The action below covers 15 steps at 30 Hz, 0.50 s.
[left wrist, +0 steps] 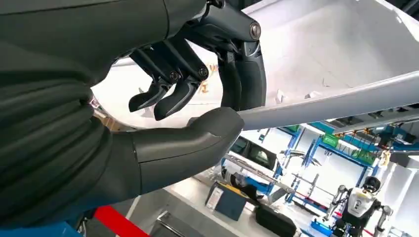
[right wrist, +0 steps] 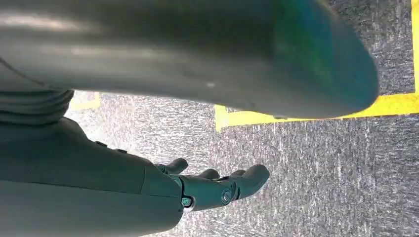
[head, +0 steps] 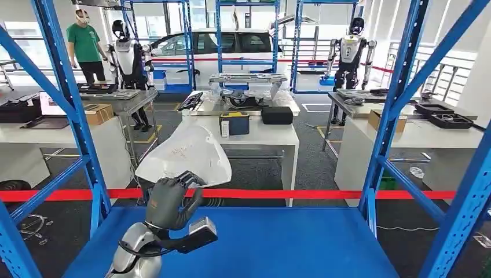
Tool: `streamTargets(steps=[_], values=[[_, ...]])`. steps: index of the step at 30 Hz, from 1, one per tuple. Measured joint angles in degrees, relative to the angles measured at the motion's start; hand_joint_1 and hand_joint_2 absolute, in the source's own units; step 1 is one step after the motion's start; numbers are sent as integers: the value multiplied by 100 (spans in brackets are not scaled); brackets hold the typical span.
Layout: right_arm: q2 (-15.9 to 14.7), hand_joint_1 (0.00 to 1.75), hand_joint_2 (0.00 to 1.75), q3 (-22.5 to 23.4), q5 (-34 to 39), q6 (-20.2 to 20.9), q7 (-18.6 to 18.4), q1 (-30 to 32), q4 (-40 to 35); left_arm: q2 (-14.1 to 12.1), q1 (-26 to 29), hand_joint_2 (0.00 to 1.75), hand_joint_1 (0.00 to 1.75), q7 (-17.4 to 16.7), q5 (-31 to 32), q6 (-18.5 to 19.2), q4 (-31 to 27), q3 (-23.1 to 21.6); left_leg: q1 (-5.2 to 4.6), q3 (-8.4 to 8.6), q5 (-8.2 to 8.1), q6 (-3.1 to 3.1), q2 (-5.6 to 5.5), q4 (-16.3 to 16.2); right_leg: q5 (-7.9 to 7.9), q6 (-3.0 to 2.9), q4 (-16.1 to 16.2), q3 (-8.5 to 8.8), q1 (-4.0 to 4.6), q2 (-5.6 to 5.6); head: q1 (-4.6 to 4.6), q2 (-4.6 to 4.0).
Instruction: Take the parts from the cabinet and place them on the table.
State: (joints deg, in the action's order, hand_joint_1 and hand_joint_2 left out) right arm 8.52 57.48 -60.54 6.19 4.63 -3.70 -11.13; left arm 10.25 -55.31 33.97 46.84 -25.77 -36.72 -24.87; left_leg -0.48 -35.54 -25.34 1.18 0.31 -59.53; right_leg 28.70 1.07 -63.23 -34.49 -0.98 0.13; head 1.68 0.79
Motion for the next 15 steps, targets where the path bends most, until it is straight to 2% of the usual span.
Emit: streamTargets(steps=[1, 2, 5, 6, 7, 8, 10, 11, 12, 13, 15], values=[[0, 0, 0, 4, 0, 0, 2, -16, 0, 2, -1, 175, 175, 0, 0, -4, -2, -7, -6, -16, 9, -24, 4, -21, 107, -53, 270, 123, 6, -8, 0, 0], [2, 0, 0, 7, 2, -7, 7, -21, 0, -2, -3, 175, 175, -2, -2, -4, -2, -9, -43, -36, 9, -60, -2, -44, 18, -80, 300, 111, 42, 2, 0, 0], [2, 0, 0, 20, 2, -13, 4, -19, 0, 2, -3, 175, 175, 0, -2, -6, -2, -17, -25, -37, 85, -172, 1, 9, -40, -181, 292, 79, 44, 15, 0, -2], [9, 0, 0, 24, 2, -13, 4, -20, 0, -2, -3, 175, 175, 0, -2, -7, -2, -17, -32, -66, 66, -197, -4, -13, -96, -236, 343, 81, 1, 2, 0, -2], [7, 0, 0, 24, 0, -13, 4, -23, 0, -4, -10, 175, 175, -2, -4, -7, 0, -17, -17, -134, -87, -245, -22, -138, -126, -265, 357, 65, -2, -4, 9, -2], [4, 0, 0, 24, 0, -13, 4, -25, 0, -9, -22, 175, 175, -2, -4, -9, 0, -17, -3, -249, -330, -280, -27, -447, -150, -287, 357, 36, -5, -5, 13, -2], [4, 0, 0, 24, 0, -13, 4, -23, 0, -9, -16, 175, 175, -20, -4, -13, 11, -17, 36, -618, -829, -344, -27, -1422, -202, -293, 354, -44, -4, -8, 13, 0], [4, 0, 0, 26, 0, -13, 4, -23, 0, -11, -8, 175, 175, -20, -4, -15, 26, -20, 43, -711, -936, -356, -27, -1717, -229, -287, 353, -82, -5, -8, 13, 0], [4, 0, 0, 26, -2, -13, 4, -22, 0, -15, -1, 175, 175, -22, -4, -20, 39, -20, 54, -685, -918, -362, -26, -1763, -259, -280, 352, -118, -6, -8, 13, -2], [4, 0, 0, 26, -2, -13, 4, -22, 0, -20, 1, 175, 175, -22, -4, -22, 46, -20, 65, -531, -796, -358, -26, -1546, -285, -268, 352, -149, -6, -5, 13, 0], [4, 0, 0, 26, -2, -13, 4, -22, 0, -24, -7, 175, 175, -37, -4, -24, 44, -20, 67, 101, -399, -323, -26, -525, -333, -231, 352, -184, -10, 1, 13, 0]])
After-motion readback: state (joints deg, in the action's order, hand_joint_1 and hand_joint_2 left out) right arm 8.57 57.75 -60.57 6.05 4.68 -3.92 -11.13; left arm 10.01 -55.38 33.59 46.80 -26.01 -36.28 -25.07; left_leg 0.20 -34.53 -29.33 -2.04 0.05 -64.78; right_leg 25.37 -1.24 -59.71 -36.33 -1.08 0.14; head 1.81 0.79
